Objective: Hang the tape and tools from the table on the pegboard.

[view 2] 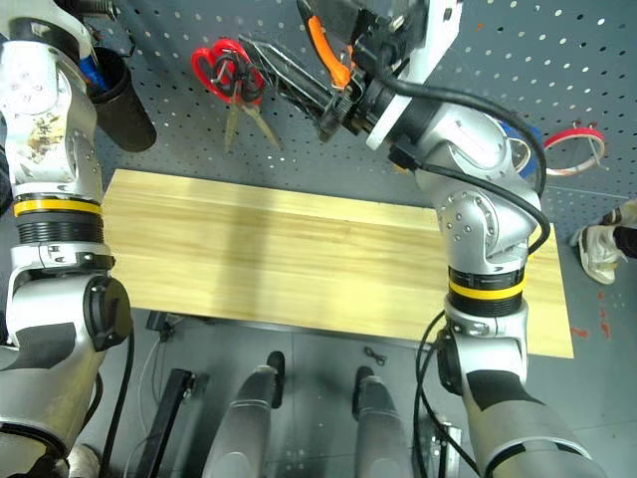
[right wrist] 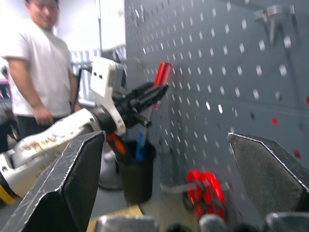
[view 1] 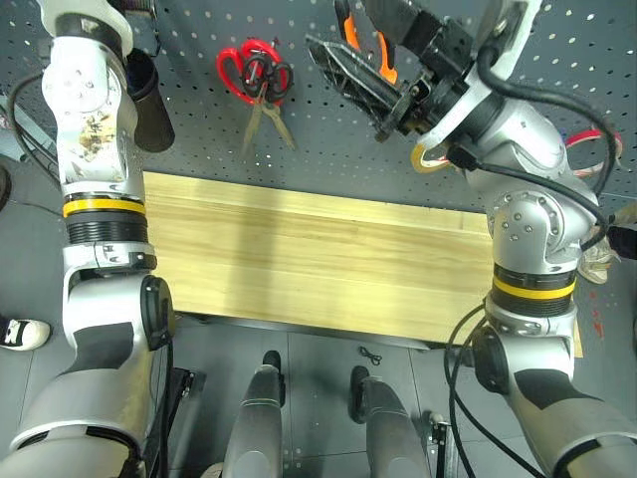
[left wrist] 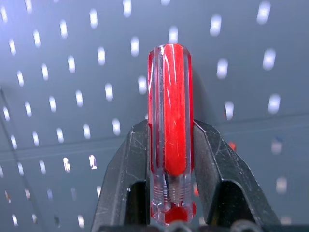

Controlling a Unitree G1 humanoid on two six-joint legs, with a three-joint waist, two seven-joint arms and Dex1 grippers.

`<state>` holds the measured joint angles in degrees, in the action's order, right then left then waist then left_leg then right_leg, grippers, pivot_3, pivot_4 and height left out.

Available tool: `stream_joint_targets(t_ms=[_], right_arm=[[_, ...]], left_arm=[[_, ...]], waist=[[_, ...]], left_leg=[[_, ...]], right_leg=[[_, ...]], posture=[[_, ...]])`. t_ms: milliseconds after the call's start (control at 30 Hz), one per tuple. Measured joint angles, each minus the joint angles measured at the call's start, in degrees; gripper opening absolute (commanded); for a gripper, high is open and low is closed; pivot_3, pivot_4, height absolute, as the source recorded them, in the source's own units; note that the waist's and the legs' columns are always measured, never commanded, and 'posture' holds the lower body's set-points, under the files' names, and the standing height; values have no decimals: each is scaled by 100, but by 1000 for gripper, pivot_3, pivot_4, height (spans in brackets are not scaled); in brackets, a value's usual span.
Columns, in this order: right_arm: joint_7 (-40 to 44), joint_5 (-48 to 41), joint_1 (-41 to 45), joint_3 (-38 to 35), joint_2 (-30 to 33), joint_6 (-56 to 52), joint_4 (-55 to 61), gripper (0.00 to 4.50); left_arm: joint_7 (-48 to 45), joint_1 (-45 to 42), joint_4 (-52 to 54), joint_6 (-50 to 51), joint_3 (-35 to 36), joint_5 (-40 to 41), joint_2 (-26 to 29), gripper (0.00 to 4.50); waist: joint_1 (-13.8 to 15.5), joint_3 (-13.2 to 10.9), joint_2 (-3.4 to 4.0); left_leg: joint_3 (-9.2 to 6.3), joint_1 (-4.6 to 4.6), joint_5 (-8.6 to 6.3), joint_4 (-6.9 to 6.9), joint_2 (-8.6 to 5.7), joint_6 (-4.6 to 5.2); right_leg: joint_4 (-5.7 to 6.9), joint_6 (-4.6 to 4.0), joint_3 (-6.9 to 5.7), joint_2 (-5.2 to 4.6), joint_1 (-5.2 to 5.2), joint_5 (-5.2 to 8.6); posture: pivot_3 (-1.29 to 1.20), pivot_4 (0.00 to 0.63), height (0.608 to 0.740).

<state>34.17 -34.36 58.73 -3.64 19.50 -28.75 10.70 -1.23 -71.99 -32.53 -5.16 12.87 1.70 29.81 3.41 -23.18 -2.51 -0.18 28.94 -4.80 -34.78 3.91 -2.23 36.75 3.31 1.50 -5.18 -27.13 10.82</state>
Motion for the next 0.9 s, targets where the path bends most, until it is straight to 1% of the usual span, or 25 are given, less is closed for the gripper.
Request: stream_joint_targets(t_ms=[67, 133, 167, 333, 467, 567, 667, 700, 767, 833, 900], right_arm=[[-19, -4, -44, 28, 18, -45, 9, 4500], [-63, -4, -55, 35, 21, -71, 32, 4500], [-73, -5, -55, 35, 22, -86, 73, 4500], [-171, -12, -56, 42, 24, -158, 251, 4500], [-159, 10, -57, 46, 77, -158, 208, 4500], [-56, 58, -94, 46, 218, -152, 119, 4500], [57, 100, -313, 47, 391, -139, 133, 4500], [118, 123, -456, 53, 493, -140, 142, 4500], [238, 142, -726, 74, 654, -168, 275, 4500], [278, 129, -1050, 85, 799, -296, 574, 4500], [248, 10, -1572, 85, 1005, -578, 1049, 4500]], left_arm=[[11, 0, 14, -1, 21, 39, 0, 3012], [14, 12, 54, 10, 71, 70, 1, 4049], [18, 35, 105, 23, 88, 79, 1, 4474], [2, 191, 534, 321, 215, 304, 14, 4474], [-400, 231, 1131, 929, 305, 768, 48, 4474], [-885, 231, 1765, 1560, 322, 1293, 151, 4474], [-1390, 289, 2634, 2655, 305, 2186, 115, 4474], [-1574, 400, 3088, 3167, 230, 2594, 84, 4474], [-1762, 774, 3802, 3908, 26, 3096, 63, 4474], [-1865, 1440, 4446, 4628, -219, 3492, 77, 4474], [-1948, 2386, 5096, 5444, -562, 3943, 100, 4474]], waist=[[-9, 0, 0], [-19, 0, 0], [-24, 0, 0], [-50, 0, 0], [-51, 1, -1], [-45, 1, -1], [-16, 3, -3], [6, 4, -4], [20, 6, 0], [17, 8, 2], [-15, 14, 4]], left_leg=[[0, 0, 0, 0, 0, 0], [-1, 0, 0, -1, 0, 0], [-1, 0, 0, -2, 0, 0], [-3, 0, 2, -5, 0, -2], [-7, 0, 6, -5, -1, -5], [-9, 0, 6, -5, -1, -6], [-12, 0, 7, -7, -2, -6], [-13, -1, 7, -8, -2, -6], [-13, -4, 7, -8, -4, -6], [-14, -8, 7, -9, -3, -6], [-16, -8, 7, -9, 0, -6]], right_leg=[[2, 0, 0, 0, 0, 0], [3, 0, 0, -1, 0, 0], [3, 0, 0, -1, 0, 0], [26, 0, 0, -1, 0, 0], [29, 0, -2, 0, 0, -1], [30, 0, -3, -1, 1, -1], [30, 0, -5, -2, 7, 0], [29, 0, -7, -3, 10, 0], [30, 1, -6, -5, 12, -1], [35, 1, -6, -4, 13, -1], [37, -1, -5, 0, 10, -1]], posture=[[108, 328, 740], [108, 328, 740], [108, 328, 740], [131, 321, 740], [161, 319, 740], [174, 319, 740], [184, 317, 740], [184, 317, 740], [166, 322, 740], [158, 326, 740], [152, 327, 740]])
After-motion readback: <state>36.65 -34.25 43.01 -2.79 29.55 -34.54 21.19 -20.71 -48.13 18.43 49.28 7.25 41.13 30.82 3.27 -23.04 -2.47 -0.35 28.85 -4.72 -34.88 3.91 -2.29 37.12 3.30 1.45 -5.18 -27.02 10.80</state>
